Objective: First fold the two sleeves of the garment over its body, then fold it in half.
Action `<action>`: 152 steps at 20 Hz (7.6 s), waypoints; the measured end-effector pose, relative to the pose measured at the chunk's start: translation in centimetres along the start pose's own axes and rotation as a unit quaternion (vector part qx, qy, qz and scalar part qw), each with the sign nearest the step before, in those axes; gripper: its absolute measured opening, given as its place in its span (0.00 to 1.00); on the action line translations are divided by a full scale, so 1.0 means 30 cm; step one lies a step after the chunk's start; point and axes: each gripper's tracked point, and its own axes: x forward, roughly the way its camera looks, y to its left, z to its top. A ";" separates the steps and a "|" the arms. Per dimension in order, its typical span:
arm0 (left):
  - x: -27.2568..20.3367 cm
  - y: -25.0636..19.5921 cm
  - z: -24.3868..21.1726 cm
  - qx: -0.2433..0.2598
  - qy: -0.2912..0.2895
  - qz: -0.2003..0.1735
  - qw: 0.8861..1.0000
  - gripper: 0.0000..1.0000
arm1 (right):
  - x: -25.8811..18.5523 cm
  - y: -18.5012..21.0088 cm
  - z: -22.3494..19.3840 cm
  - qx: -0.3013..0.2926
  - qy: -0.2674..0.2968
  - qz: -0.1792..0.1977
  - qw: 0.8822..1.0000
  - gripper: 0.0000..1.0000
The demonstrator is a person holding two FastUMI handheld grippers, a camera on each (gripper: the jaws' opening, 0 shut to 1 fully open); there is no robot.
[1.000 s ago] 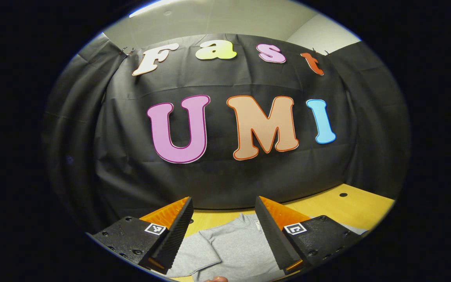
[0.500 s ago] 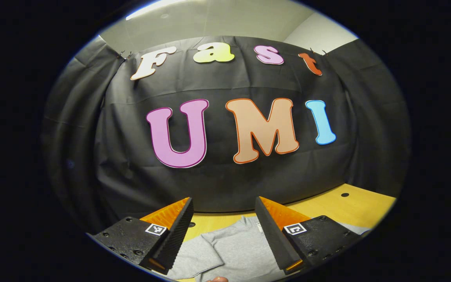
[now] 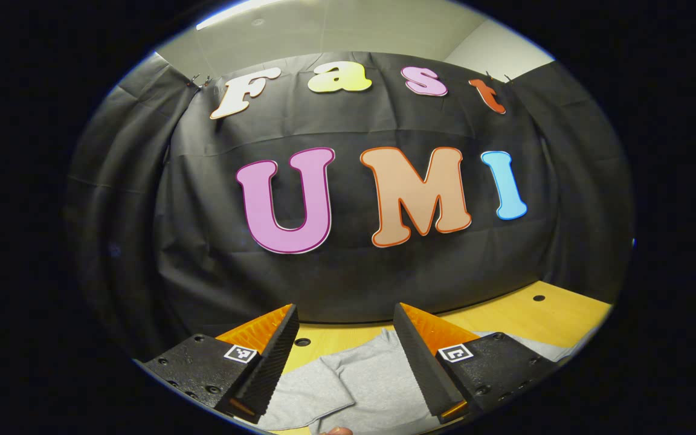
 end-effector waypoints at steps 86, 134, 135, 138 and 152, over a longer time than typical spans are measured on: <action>-0.626 0.883 -1.169 -0.153 0.386 0.263 0.871 0.95 | 0.038 1.138 0.510 -0.195 -0.115 0.235 0.945 0.96; 0.336 -0.233 -0.339 -0.084 0.235 -0.121 0.961 0.00 | -0.063 0.291 0.435 -0.115 -0.138 0.102 0.978 0.96; 0.350 -0.290 -0.334 -0.082 0.235 -0.135 0.959 0.00 | -0.067 0.267 0.433 -0.111 -0.137 0.098 0.979 0.96; 0.359 -0.440 -0.353 -0.074 0.242 -0.169 0.953 0.00 | -0.062 0.208 0.429 -0.099 -0.134 0.085 0.982 0.96; 0.322 -0.816 -0.627 -0.018 0.325 -0.226 0.918 0.00 | -0.069 0.066 0.376 -0.086 -0.114 0.073 0.987 0.96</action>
